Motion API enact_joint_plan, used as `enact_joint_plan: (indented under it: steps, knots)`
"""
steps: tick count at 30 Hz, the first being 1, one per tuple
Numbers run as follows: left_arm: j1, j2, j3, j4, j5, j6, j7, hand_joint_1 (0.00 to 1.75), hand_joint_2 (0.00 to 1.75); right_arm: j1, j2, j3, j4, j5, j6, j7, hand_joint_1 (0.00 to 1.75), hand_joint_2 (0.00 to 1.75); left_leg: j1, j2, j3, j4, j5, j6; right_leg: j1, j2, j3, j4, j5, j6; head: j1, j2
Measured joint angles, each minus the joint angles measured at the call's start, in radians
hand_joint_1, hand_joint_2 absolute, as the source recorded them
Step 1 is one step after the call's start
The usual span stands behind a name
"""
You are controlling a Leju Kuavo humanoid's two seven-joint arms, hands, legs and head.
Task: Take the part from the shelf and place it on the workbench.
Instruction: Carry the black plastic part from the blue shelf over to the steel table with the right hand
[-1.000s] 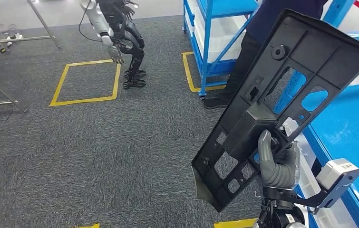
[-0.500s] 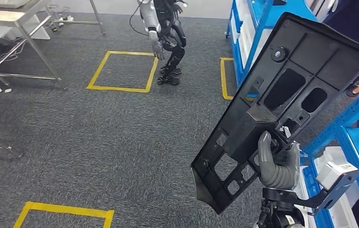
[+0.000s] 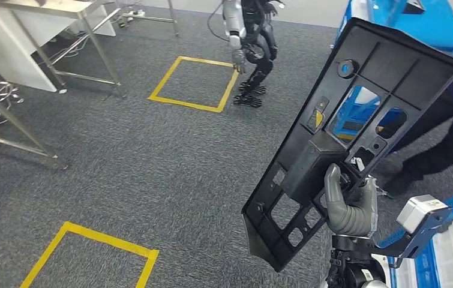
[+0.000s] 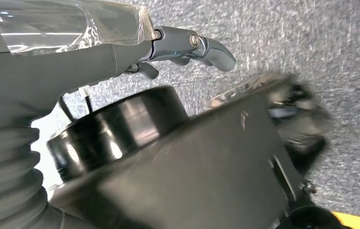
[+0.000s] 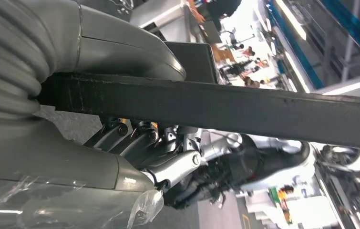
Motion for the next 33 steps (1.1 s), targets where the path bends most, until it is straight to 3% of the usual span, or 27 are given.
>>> enact_joint_plan:
  steps: [2, 3, 5, 6, 8, 9, 10, 11, 12, 13, 14, 16, 18, 20, 21, 23, 24, 25, 27, 28, 29, 31, 33]
  knots:
    - [0.000, -0.003, -0.001, 0.000, -0.003, 0.000, -0.003, 0.00, 1.75, -0.002, -0.001, -0.006, 0.000, 0.003, 0.000, 0.010, 1.75, 1.75, -0.013, 0.046, 0.055, -0.111, 0.035, 0.011, 0.003, -0.022, 0.006, 0.000, -0.006, 0.007, 0.000, 0.000]
    - [0.000, -0.005, -0.001, 0.000, -0.005, 0.000, -0.004, 0.00, 1.75, -0.003, -0.002, -0.007, 0.000, 0.005, 0.000, 0.014, 1.75, 1.75, -0.019, 0.056, 0.060, -0.127, 0.036, 0.014, 0.003, -0.032, 0.008, -0.001, -0.008, 0.012, 0.000, 0.000]
    - [-0.001, -0.008, -0.002, 0.000, -0.005, 0.000, -0.003, 0.00, 1.75, -0.006, -0.003, -0.008, 0.000, 0.010, 0.000, 0.022, 1.75, 1.75, -0.021, 0.029, 0.059, -0.133, 0.039, 0.019, 0.003, -0.053, 0.013, -0.004, -0.013, 0.022, -0.002, 0.000]
    - [0.001, -0.010, -0.002, 0.000, -0.005, 0.000, -0.002, 0.00, 1.75, -0.007, -0.003, -0.009, -0.001, 0.013, 0.000, 0.025, 1.75, 1.75, -0.017, 0.015, 0.064, -0.138, 0.043, 0.022, 0.001, -0.045, 0.016, 0.000, -0.020, 0.027, -0.001, 0.000]
    - [0.002, -0.013, -0.002, 0.000, -0.004, 0.001, 0.001, 0.00, 1.75, -0.011, -0.005, -0.012, -0.001, 0.018, 0.000, 0.030, 1.75, 1.75, -0.008, -0.012, 0.077, -0.149, 0.049, 0.032, -0.001, 0.013, -0.006, 0.065, -0.062, 0.033, 0.001, 0.000]
    - [0.000, -0.015, -0.002, 0.000, -0.003, 0.001, 0.001, 0.00, 1.75, -0.011, -0.007, -0.013, -0.001, 0.020, 0.000, 0.032, 1.75, 1.75, -0.007, -0.026, 0.079, -0.151, 0.049, 0.035, -0.003, 0.049, -0.036, 0.132, -0.094, 0.034, 0.002, 0.000]
    - [-0.002, -0.017, -0.002, 0.000, -0.003, 0.001, 0.000, 0.00, 1.75, -0.011, -0.009, -0.013, -0.002, 0.021, 0.000, 0.033, 1.75, 1.75, -0.006, -0.040, 0.080, -0.151, 0.049, 0.038, -0.004, 0.069, -0.075, 0.206, -0.125, 0.035, 0.003, 0.000]
    - [-0.003, -0.018, -0.002, 0.000, -0.003, 0.002, 0.000, 0.00, 1.75, -0.011, -0.010, -0.014, -0.002, 0.021, 0.000, 0.035, 1.75, 1.75, -0.005, -0.057, 0.081, -0.151, 0.049, 0.038, -0.004, 0.077, -0.110, 0.267, -0.143, 0.037, 0.003, 0.000]
    - [-0.002, -0.020, -0.002, 0.000, -0.002, 0.002, 0.000, 0.00, 1.75, -0.010, -0.011, -0.014, -0.002, 0.021, 0.000, 0.037, 1.75, 1.75, -0.005, -0.073, 0.082, -0.150, 0.048, 0.039, -0.004, 0.079, -0.129, 0.294, -0.141, 0.038, 0.003, 0.000]
    - [-0.001, -0.021, -0.002, 0.000, -0.001, 0.003, 0.000, 0.00, 1.75, -0.010, -0.012, -0.015, -0.002, 0.021, 0.000, 0.037, 1.75, 1.75, -0.004, -0.090, 0.084, -0.149, 0.048, 0.038, -0.005, 0.081, -0.128, 0.277, -0.117, 0.040, 0.003, 0.000]
    - [0.000, -0.021, -0.002, 0.000, 0.000, 0.004, 0.000, 0.00, 1.75, -0.010, -0.013, -0.016, -0.002, 0.021, 0.000, 0.038, 1.75, 1.75, -0.002, -0.108, 0.086, -0.148, 0.047, 0.036, -0.006, 0.087, -0.106, 0.220, -0.076, 0.041, 0.004, 0.000]
    - [0.000, -0.022, -0.002, 0.000, 0.003, 0.007, -0.001, 0.00, 1.75, -0.010, -0.014, -0.018, -0.002, 0.021, 0.000, 0.039, 1.75, 1.75, 0.001, -0.138, 0.086, -0.141, 0.041, 0.027, -0.015, 0.137, -0.045, 0.072, -0.003, 0.045, 0.004, 0.000]
    - [-0.001, -0.022, -0.002, 0.000, 0.004, 0.008, -0.002, 0.00, 1.75, -0.009, -0.015, -0.020, -0.002, 0.022, 0.000, 0.040, 1.75, 1.75, 0.001, -0.163, 0.077, -0.136, 0.039, 0.014, -0.019, 0.173, -0.017, 0.003, 0.018, 0.041, 0.004, 0.000]
    - [0.000, -0.022, -0.003, 0.000, 0.004, 0.008, -0.002, 0.00, 1.75, -0.007, -0.015, -0.022, -0.003, 0.024, 0.000, 0.041, 1.75, 1.75, 0.004, -0.184, 0.068, -0.137, 0.043, 0.003, -0.016, 0.153, -0.018, -0.001, 0.017, 0.029, 0.004, 0.000]
    - [0.002, -0.022, -0.003, 0.000, 0.004, 0.008, -0.001, 0.00, 1.75, -0.006, -0.015, -0.023, -0.003, 0.025, 0.000, 0.041, 1.75, 1.75, 0.004, -0.176, 0.064, -0.132, 0.040, -0.002, -0.015, 0.140, -0.017, -0.002, 0.018, 0.023, 0.004, 0.000]
    - [0.002, -0.023, -0.003, 0.000, 0.005, 0.008, 0.001, 0.00, 1.75, -0.003, -0.015, -0.025, -0.004, 0.027, 0.000, 0.040, 1.75, 1.75, 0.002, -0.118, 0.032, -0.068, 0.004, -0.012, -0.016, 0.110, -0.012, -0.006, 0.017, 0.010, 0.000, 0.000]
    - [0.001, -0.024, -0.003, 0.000, 0.005, 0.008, 0.001, 0.00, 1.75, -0.001, -0.015, -0.027, -0.005, 0.027, 0.000, 0.040, 1.75, 1.75, 0.001, -0.079, 0.000, -0.003, -0.028, -0.016, -0.014, 0.096, -0.011, -0.006, 0.015, 0.006, -0.002, 0.000]
    - [0.000, -0.024, -0.003, 0.000, 0.005, 0.008, 0.001, 0.00, 1.75, 0.001, -0.015, -0.028, -0.005, 0.028, 0.000, 0.039, 1.75, 1.75, 0.002, -0.057, -0.040, 0.073, -0.060, -0.019, -0.011, 0.082, -0.010, -0.006, 0.013, 0.003, -0.004, 0.000]
    - [-0.002, -0.024, -0.003, 0.000, 0.006, 0.008, 0.001, 0.00, 1.75, 0.004, -0.015, -0.030, -0.005, 0.028, 0.000, 0.039, 1.75, 1.75, 0.005, -0.042, -0.095, 0.177, -0.089, -0.021, -0.007, 0.053, -0.007, -0.006, 0.009, 0.001, -0.004, 0.000]
    - [-0.002, -0.024, -0.003, 0.000, 0.006, 0.008, 0.002, 0.00, 1.75, 0.005, -0.015, -0.030, -0.005, 0.027, 0.000, 0.039, 1.75, 1.75, 0.005, -0.039, -0.092, 0.169, -0.075, -0.020, -0.006, 0.039, -0.004, -0.006, 0.006, 0.001, -0.004, 0.000]
    - [-0.002, -0.024, -0.003, 0.000, 0.006, 0.008, 0.002, 0.00, 1.75, 0.005, -0.015, -0.030, -0.005, 0.027, 0.000, 0.039, 1.75, 1.75, 0.004, -0.033, -0.067, 0.119, -0.044, -0.016, -0.005, 0.026, 0.001, -0.006, 0.002, 0.001, -0.005, 0.000]
    - [0.000, -0.024, -0.003, 0.000, 0.006, 0.008, 0.004, 0.00, 1.75, 0.005, -0.015, -0.031, -0.005, 0.028, 0.000, 0.038, 1.75, 1.75, -0.005, 0.006, 0.015, -0.037, 0.022, -0.002, 0.000, 0.001, 0.014, -0.006, -0.006, 0.005, -0.007, 0.000]
    - [-0.001, -0.024, -0.003, 0.000, 0.006, 0.008, 0.004, 0.00, 1.75, 0.005, -0.015, -0.032, -0.005, 0.027, 0.000, 0.038, 1.75, 1.75, -0.017, 0.035, 0.058, -0.123, 0.046, 0.010, 0.002, -0.019, 0.022, -0.007, -0.014, 0.012, -0.007, 0.000]
